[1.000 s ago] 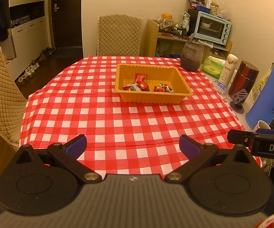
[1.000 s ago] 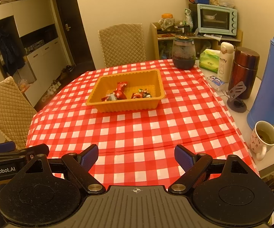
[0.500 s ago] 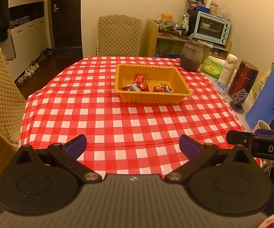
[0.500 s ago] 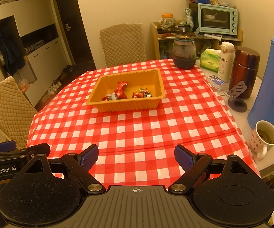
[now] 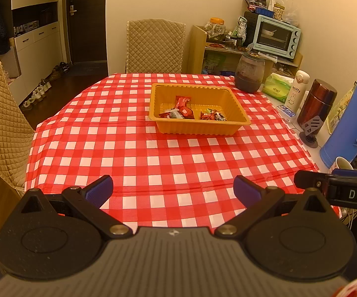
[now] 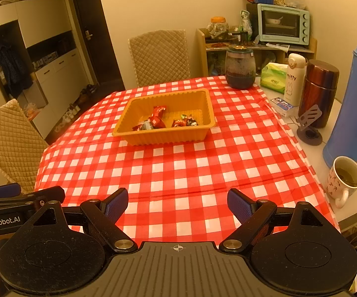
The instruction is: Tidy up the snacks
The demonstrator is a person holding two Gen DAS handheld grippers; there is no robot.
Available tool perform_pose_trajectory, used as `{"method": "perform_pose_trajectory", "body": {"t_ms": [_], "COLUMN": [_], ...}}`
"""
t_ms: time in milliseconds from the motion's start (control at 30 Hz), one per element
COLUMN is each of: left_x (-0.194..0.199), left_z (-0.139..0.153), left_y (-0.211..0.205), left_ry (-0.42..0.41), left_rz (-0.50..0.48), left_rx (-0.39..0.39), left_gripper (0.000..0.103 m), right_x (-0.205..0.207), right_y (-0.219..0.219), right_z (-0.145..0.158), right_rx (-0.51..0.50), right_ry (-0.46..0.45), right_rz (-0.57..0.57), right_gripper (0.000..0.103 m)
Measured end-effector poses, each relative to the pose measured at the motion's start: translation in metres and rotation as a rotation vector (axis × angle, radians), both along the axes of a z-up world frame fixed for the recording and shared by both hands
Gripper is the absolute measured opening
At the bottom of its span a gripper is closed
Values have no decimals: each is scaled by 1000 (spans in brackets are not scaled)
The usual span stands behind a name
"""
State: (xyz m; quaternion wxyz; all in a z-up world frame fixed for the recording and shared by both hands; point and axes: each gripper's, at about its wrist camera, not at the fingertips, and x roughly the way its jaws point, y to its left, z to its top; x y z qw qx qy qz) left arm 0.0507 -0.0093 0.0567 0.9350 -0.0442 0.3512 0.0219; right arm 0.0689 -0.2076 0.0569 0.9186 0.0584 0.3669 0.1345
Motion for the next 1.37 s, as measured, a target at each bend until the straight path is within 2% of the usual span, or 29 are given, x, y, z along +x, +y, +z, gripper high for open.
{"method": "perform_pose_trajectory", "body": {"t_ms": [1167, 1367], "left_x": [1, -2], "left_z": [0, 3], "left_y": [-2, -9], "left_ry": [1, -33], "left_rz": [-2, -18], "left_rx": [-1, -9], "left_gripper": [103, 103], "right_x": [1, 1], "right_y": [-1, -1], "right_z": [-1, -1], "right_rx": [0, 0], "right_ry": [1, 1], "right_rz": [-1, -1], "right_gripper": [87, 87]}}
